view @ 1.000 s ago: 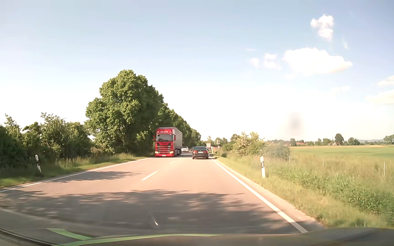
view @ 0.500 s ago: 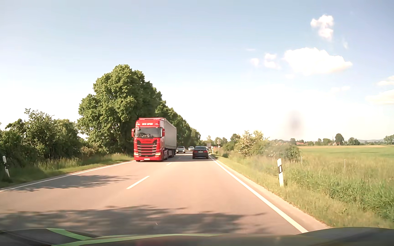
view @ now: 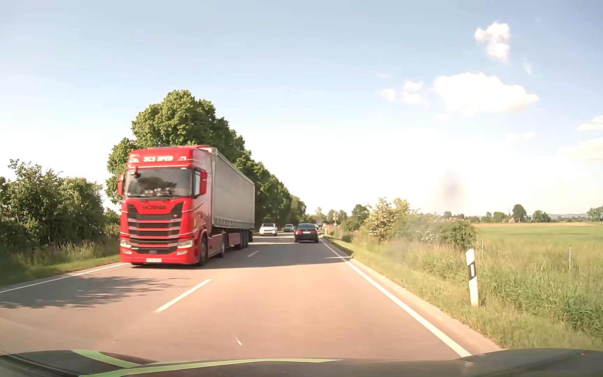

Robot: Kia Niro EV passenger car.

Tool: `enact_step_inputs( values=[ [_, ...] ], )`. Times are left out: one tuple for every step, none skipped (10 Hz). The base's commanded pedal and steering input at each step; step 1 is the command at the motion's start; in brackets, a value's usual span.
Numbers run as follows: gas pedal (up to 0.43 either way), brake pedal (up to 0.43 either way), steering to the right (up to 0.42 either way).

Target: Follow the waypoints while adhering to traffic rules and regulations

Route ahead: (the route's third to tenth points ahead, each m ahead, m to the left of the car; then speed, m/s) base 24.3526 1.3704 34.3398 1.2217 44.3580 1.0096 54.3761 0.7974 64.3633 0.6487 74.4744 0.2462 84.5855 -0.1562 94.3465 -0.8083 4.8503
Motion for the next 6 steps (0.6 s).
enact_step_inputs(
  values=[
    [0.008, 0.000, 0.007],
    [0.028, 0.000, 0.007],
    [0.039, 0.000, 0.006],
    [0.059, 0.000, 0.007],
    [0.067, 0.000, 0.006],
    [0.087, 0.000, 0.007]
  ],
)
